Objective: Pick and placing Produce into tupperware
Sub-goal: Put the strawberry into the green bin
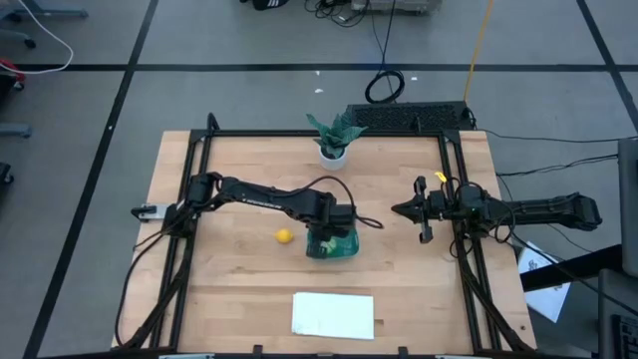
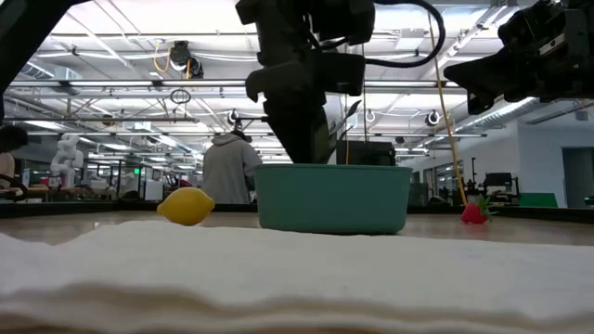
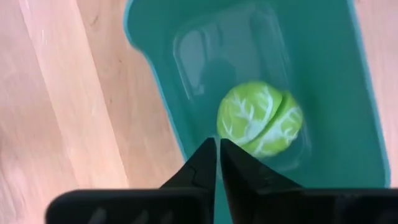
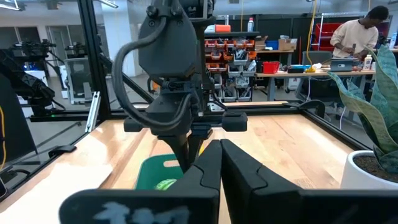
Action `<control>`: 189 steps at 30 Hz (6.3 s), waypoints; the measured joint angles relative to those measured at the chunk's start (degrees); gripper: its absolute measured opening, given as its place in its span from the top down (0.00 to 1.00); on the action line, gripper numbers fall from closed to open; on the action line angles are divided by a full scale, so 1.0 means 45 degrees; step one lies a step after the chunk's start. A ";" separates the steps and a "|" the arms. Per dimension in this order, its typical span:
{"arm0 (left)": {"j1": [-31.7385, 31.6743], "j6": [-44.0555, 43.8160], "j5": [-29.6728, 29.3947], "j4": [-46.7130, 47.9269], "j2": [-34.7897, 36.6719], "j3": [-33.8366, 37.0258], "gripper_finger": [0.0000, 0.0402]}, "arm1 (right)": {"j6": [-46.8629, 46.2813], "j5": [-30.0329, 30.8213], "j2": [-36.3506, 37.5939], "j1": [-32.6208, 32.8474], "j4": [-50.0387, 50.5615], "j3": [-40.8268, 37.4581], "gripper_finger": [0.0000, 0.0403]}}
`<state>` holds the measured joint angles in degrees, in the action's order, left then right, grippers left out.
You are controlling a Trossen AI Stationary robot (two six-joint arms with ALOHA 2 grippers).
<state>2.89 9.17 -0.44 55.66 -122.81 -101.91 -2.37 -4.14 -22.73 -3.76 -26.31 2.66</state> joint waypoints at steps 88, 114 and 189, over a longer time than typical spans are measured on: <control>-0.0237 0.0519 -0.0220 -0.6485 1.7061 0.8508 0.98 | 0.0000 0.0000 -0.0141 -0.0003 -0.0017 0.0000 1.00; -0.0235 -0.1057 -0.0305 -1.2966 1.9061 1.5691 0.99 | 0.0032 0.0005 -0.0143 0.0002 -0.0095 -0.0002 1.00; -0.0235 -0.0984 -0.1134 -1.4275 1.9057 1.8277 0.94 | 0.0685 0.4294 -0.2521 -0.1426 0.3659 0.5986 1.00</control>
<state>1.83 4.74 -5.54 -8.58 -37.06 -19.66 0.71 15.18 -34.08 -10.17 -9.85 29.59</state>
